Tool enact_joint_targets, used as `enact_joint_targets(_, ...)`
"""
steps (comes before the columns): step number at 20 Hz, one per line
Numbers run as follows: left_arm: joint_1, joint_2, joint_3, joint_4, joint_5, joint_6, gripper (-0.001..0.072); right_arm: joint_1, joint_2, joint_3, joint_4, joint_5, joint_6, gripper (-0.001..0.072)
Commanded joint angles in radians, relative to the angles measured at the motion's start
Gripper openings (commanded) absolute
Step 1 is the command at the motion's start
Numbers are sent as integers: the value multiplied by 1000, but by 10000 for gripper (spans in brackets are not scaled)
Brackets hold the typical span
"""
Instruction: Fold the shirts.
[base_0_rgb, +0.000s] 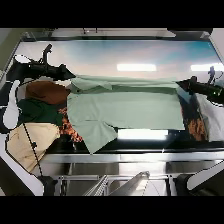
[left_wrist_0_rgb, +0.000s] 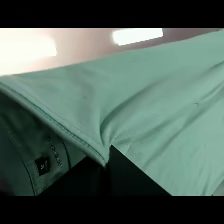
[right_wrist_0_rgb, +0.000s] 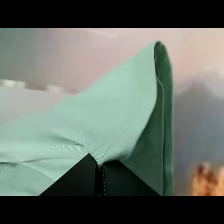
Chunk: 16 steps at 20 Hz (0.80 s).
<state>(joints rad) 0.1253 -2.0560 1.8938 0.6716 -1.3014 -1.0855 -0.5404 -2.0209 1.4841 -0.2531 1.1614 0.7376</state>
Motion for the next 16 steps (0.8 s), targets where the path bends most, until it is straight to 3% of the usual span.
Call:
enact_joint_targets(1, -30, -4, 3, 69, -13, -27, 10, 10, -2, 11, -69, -9, 25, 24)
enact_joint_targets(8, -115, -4, 3, 365, 78, -95, 11, 70, 3, 18, -112, -60, -5, 24)
enact_joint_targets(16, -122, -4, 4, 377, 126, -105, 12, 106, 39, 60, -212, -172, 12, 24)
